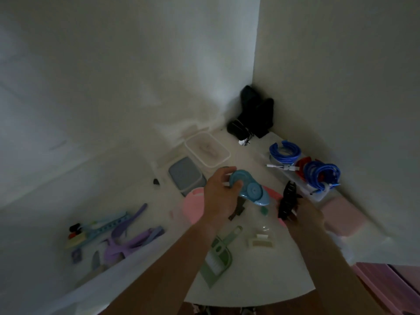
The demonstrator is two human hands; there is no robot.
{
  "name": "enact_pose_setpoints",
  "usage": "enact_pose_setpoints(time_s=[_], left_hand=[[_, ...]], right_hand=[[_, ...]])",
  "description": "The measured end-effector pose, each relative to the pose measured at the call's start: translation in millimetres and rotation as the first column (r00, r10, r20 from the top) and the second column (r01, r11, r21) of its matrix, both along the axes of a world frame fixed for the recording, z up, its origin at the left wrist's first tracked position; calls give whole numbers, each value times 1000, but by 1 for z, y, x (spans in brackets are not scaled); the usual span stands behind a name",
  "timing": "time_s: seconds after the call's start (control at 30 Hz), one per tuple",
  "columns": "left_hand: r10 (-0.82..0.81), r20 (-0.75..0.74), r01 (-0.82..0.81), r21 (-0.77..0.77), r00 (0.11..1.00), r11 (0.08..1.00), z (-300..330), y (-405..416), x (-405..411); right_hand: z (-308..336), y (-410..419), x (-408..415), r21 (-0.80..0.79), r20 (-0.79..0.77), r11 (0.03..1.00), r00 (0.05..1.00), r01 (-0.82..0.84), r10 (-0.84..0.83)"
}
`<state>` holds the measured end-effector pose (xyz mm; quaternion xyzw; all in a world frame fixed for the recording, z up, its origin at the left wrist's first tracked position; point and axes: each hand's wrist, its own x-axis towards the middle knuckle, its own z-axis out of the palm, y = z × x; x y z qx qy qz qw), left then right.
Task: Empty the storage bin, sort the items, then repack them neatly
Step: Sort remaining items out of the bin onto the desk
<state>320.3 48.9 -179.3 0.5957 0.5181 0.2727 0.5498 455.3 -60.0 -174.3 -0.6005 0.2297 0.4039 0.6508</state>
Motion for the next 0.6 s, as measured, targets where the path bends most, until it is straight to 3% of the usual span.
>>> enact_pose_setpoints(time_s=[0.13,0.23,0.3,0.37,0.4,0.5,0.6], left_hand=[[49,-71,-41,115,996,993,32,49,-26],[7,-334,58,184,942,981,60,114,-52],[-88,-616,211,131,783,969,72,153,-64],[-235,-779,366,-8,581,931,75,180,-67],[-303,-807,396,-94,507,914,74,188,-66],[-423,-791,390,-255,441,885,53,203,-59],[-435,-871,473,-291,229,831,34,207,-47]], right_hand=[[5,-4,6,2,12,1000,1000,2,-2],[17,-5,2,45,1,999,1000,-6,6],[26,-1,-7,81,2,996,999,-36,36],[36,5,-22,115,15,990,996,-86,85],[39,10,-29,121,26,986,994,-110,108],[42,26,-47,117,59,979,985,-167,161],[41,44,-54,129,83,970,977,-205,196]])
